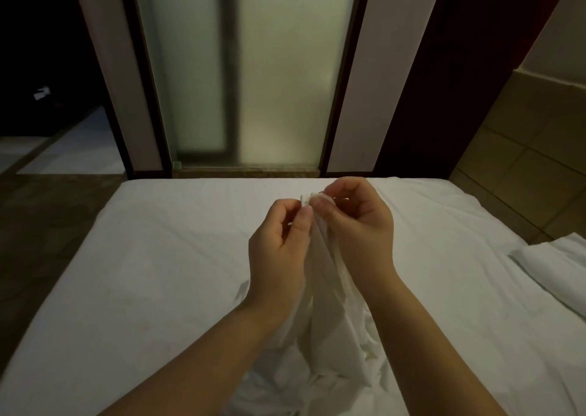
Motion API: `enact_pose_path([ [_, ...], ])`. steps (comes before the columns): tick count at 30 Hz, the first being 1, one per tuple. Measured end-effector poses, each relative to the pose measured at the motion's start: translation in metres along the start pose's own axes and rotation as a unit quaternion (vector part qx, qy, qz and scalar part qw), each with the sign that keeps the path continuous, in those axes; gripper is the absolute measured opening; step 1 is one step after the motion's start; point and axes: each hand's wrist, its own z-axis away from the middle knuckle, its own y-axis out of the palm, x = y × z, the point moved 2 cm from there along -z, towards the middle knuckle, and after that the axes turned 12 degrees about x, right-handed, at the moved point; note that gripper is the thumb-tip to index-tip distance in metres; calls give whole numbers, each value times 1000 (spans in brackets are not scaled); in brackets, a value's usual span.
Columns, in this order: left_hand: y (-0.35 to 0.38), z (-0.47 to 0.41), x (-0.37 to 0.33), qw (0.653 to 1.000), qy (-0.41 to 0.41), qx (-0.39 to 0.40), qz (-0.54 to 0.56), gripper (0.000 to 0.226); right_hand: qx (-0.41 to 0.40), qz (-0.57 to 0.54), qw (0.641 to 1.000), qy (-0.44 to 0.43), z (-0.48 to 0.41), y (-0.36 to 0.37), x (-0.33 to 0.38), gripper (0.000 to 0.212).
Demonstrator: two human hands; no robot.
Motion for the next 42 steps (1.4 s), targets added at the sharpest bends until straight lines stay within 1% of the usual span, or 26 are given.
enact_pose_path([
  [2,0,0,-1,1000,-6,2,0,28,9,23,1000,-10,1,-1,0,21],
  [5,1,-2,-5,1000,-10,17,-21,24,20,39,999,-10,0,-5,0,24],
  [8,3,-3,-6,999,-14,34,-20,23,44,25,999,-9,-4,-12,1,19],
  [10,4,-2,-4,999,-16,38,-20,24,64,-3,998,-6,-6,-17,2,11],
  [11,5,-2,-3,999,-15,40,-22,25,71,-16,997,-6,-6,-19,2,11],
  [13,6,-1,-1,998,-15,47,-26,27,81,-31,996,-5,-7,-22,2,17],
  [16,5,-3,-1,998,-16,52,-30,23,90,-55,994,6,-8,-25,0,12],
  [18,6,-4,-1,998,-14,45,-31,20,91,-38,995,3,-8,-25,-2,17],
  [20,6,-4,0,999,-11,28,-34,23,85,2,996,-9,-7,-23,-4,23],
  [22,8,-3,0,999,4,13,-47,28,74,23,997,-15,-6,-21,-5,24],
  [25,8,-7,1,998,6,1,-55,26,60,17,997,-36,-4,-25,-11,21],
  [27,7,-11,2,998,0,2,-56,19,84,14,994,-62,-4,-25,-11,15],
  [28,7,-12,1,998,4,8,-59,16,105,1,992,-63,-4,-24,-10,12],
  [30,9,-12,-1,998,18,24,-57,15,125,-20,990,-55,-7,-22,-10,18],
  [33,12,-11,-3,998,33,33,-31,17,103,-22,993,-43,-16,-22,-10,9],
  [35,11,-12,-2,999,33,34,-10,19,109,-27,993,-40,-18,-20,-9,6],
  [39,6,-15,1,998,48,29,-6,25,125,48,990,-51,-20,-15,-8,22],
  [40,5,-16,1,998,55,29,-11,26,133,76,987,-50,-22,-15,-7,24],
  [42,3,-20,2,997,61,32,-23,25,159,141,976,-46,-28,-15,-5,19],
])
